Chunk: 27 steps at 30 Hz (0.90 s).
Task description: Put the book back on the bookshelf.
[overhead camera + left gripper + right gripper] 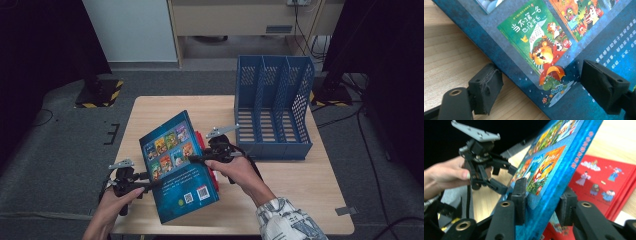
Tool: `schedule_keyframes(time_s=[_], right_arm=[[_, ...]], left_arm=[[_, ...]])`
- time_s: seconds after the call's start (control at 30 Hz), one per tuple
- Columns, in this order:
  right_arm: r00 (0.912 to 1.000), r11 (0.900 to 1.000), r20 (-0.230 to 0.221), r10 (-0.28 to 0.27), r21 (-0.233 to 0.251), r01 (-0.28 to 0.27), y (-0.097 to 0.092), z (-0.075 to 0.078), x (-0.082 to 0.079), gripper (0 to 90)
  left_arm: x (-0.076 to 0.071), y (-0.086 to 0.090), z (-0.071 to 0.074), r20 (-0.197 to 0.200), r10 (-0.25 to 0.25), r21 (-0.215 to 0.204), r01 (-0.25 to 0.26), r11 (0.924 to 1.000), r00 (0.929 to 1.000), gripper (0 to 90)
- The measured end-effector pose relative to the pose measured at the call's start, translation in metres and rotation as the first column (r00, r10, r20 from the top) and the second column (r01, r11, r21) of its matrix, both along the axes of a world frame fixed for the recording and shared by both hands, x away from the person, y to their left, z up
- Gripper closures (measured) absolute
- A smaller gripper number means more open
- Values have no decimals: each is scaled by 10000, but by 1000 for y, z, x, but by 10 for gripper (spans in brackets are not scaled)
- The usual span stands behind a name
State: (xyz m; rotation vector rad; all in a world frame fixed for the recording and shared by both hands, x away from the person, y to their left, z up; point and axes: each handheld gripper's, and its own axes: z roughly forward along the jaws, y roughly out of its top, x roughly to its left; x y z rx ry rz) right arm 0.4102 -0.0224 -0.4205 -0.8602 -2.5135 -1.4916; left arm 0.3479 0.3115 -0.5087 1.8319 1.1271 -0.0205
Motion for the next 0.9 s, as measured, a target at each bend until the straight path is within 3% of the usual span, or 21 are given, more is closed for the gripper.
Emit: schedule_keyframes(time_s=[0.2, 0.3, 0.53, 0.67, 0.77, 0.9], right_arm=[[9990, 9992, -380, 240, -312, -252, 6, -5, 1, 587], [9993, 9989, -335, 183, -419, -197, 9, -8, 2, 578], [9984, 9994, -443, 349, 89, -346, 9, -7, 2, 641], [9982, 9979, -399, 438, 496, -418, 6, -2, 1, 689], [9970, 9920, -537, 554, 1164, -489, 2, 3, 0, 745], [9966, 9884, -453, 694, 1383, -625, 1, 7, -1, 764]], left_arm=[[-2, -4, 3, 206, -142, 98, 140, 9999, 9997, 185], [-3, -7, 6, 407, -234, -86, 238, 9997, 9989, 232], [-5, -9, 11, 596, -275, -9, 276, 9996, 9978, 244], [-7, -8, 17, 903, -230, -325, 260, 9991, 9956, 252], [-8, -8, 22, 1097, -168, -515, 225, 9984, 9938, 250], [-10, -8, 30, 1217, -63, -640, 142, 9978, 9925, 250]])
